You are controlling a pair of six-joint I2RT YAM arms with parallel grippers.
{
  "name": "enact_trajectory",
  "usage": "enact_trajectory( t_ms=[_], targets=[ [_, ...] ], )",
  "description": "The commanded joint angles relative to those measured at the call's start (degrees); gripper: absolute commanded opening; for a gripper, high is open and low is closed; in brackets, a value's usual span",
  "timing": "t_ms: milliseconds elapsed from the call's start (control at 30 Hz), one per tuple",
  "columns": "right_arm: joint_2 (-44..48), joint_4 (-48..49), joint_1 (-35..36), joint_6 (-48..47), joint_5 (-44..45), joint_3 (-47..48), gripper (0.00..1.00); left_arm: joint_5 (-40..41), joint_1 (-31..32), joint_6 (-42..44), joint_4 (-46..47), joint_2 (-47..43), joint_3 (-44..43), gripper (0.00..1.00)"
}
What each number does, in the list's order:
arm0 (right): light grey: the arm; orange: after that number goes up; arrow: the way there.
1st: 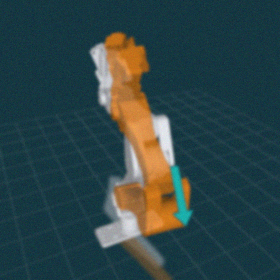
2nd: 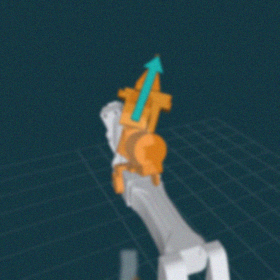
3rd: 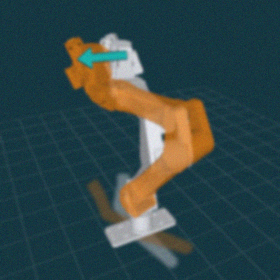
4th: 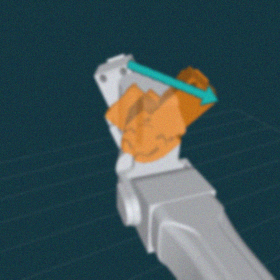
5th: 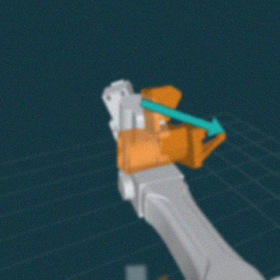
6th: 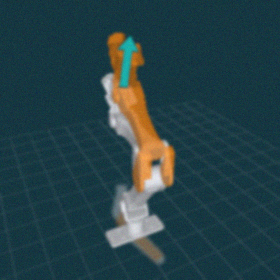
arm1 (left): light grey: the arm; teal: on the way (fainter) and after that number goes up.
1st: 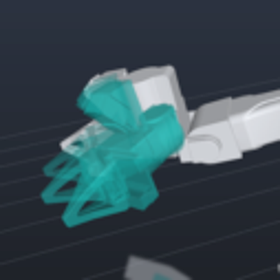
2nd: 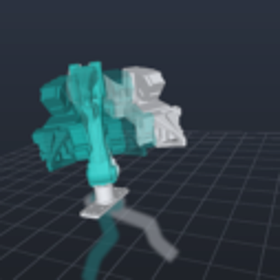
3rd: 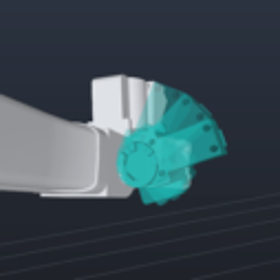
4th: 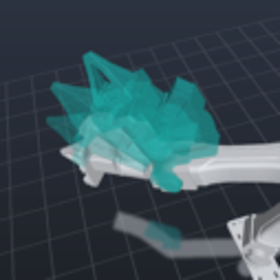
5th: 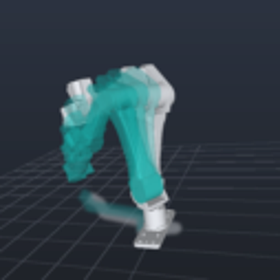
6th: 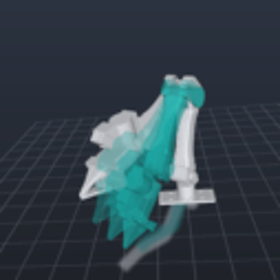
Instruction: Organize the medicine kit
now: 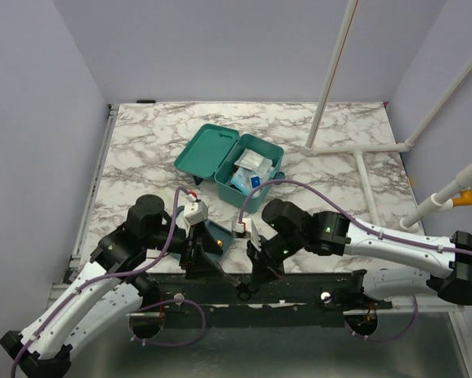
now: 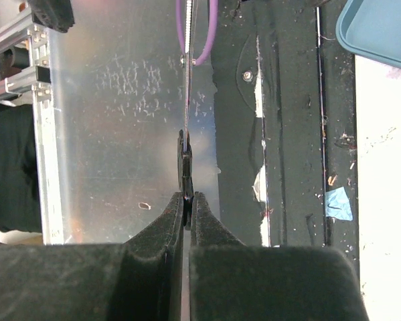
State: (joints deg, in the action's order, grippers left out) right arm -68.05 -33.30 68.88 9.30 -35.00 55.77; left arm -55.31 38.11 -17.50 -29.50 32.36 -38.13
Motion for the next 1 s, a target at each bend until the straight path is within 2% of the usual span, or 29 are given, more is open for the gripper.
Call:
enact_trajectory(
  t_ms=[0,267,600,833,867,900,967],
  targets=[
    [1.3,-1.9,-0.4,-1.1,-2.8,1.6,0.01,-3.0,1.3,1.3,-0.1,0.7,-1.3,0.80],
    [1.8,-3.0,-0.8,-1.4,-3.3,2.1,0.01,-4.1,3.1,1.7,-0.6,1.3,-1.9,0.61],
    [2.2,-4.6,-1.1,-1.8,-3.5,3.0,0.01,-4.9,4.4,1.9,-0.9,2.5,-2.3,0.41],
    [1.9,-4.8,-1.1,-2.2,-3.7,3.0,0.01,-4.5,4.5,1.9,-1.0,4.0,-2.5,0.18],
    [1.8,-4.9,-1.1,-2.2,-3.8,3.0,0.01,-4.4,4.5,1.9,-1.0,4.1,-2.6,0.11],
    [1.7,-5.1,-1.1,-2.5,-3.7,3.1,0.01,-4.2,4.5,2.0,-1.1,4.7,-2.8,0.00],
    [1.9,-5.2,-1.1,-2.5,-3.0,3.2,0.01,-4.1,4.5,2.2,-1.1,4.9,-3.1,0.00]
  ],
)
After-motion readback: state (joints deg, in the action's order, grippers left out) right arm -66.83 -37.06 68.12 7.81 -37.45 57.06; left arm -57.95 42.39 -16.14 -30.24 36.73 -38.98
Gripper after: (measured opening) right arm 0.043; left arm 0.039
